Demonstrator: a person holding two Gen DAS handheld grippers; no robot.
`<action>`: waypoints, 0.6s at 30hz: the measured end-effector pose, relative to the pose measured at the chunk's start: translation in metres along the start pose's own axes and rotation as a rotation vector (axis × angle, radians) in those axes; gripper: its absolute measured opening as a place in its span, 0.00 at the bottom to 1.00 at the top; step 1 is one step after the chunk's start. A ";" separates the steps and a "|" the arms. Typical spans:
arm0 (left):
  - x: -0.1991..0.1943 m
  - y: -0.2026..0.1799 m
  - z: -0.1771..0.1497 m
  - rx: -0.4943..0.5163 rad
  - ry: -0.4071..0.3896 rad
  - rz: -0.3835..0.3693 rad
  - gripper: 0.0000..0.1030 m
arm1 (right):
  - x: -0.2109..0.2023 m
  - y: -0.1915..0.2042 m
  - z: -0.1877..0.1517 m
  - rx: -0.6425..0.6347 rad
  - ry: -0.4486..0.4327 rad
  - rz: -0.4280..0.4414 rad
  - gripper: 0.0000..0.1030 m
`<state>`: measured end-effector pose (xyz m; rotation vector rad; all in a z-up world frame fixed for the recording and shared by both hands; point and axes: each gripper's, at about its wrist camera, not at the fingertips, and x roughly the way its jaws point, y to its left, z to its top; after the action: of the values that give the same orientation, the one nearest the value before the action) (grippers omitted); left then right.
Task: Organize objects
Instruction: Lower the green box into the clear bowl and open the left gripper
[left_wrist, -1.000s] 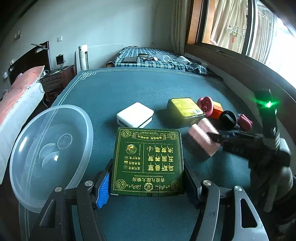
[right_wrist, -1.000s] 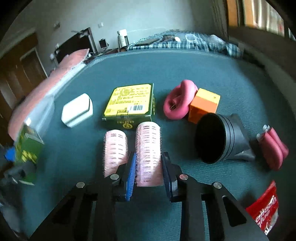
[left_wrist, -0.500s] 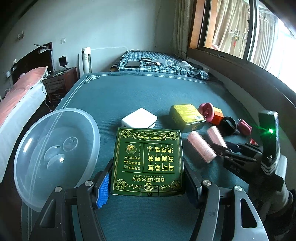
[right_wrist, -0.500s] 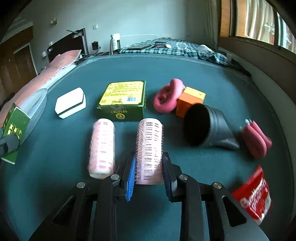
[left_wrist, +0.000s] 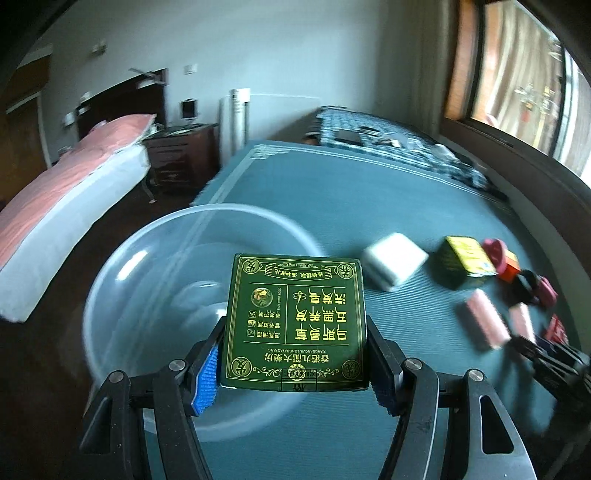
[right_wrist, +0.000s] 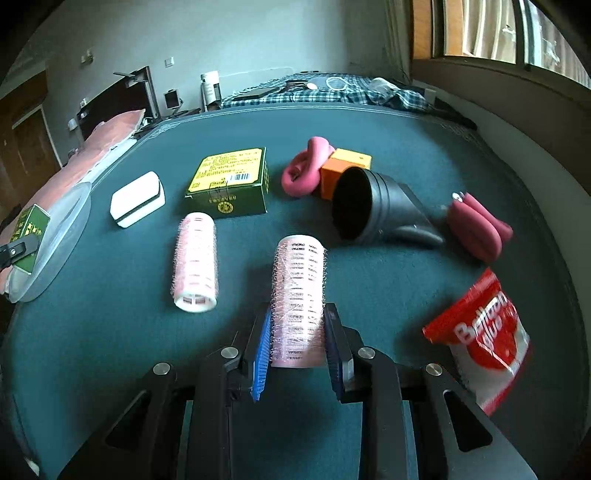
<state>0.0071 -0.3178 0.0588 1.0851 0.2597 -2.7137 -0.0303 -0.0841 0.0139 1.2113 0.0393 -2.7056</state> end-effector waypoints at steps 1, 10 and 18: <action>0.001 0.006 0.000 -0.012 0.001 0.011 0.68 | -0.002 0.000 -0.001 0.004 0.002 -0.001 0.27; 0.013 0.049 -0.005 -0.089 0.016 0.091 0.68 | -0.028 0.004 -0.011 0.033 -0.008 -0.007 0.27; 0.007 0.060 -0.011 -0.106 -0.002 0.073 0.82 | -0.058 0.025 0.002 0.031 -0.088 0.004 0.27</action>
<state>0.0243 -0.3740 0.0409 1.0419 0.3526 -2.6051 0.0104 -0.0998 0.0595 1.0978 -0.0163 -2.7622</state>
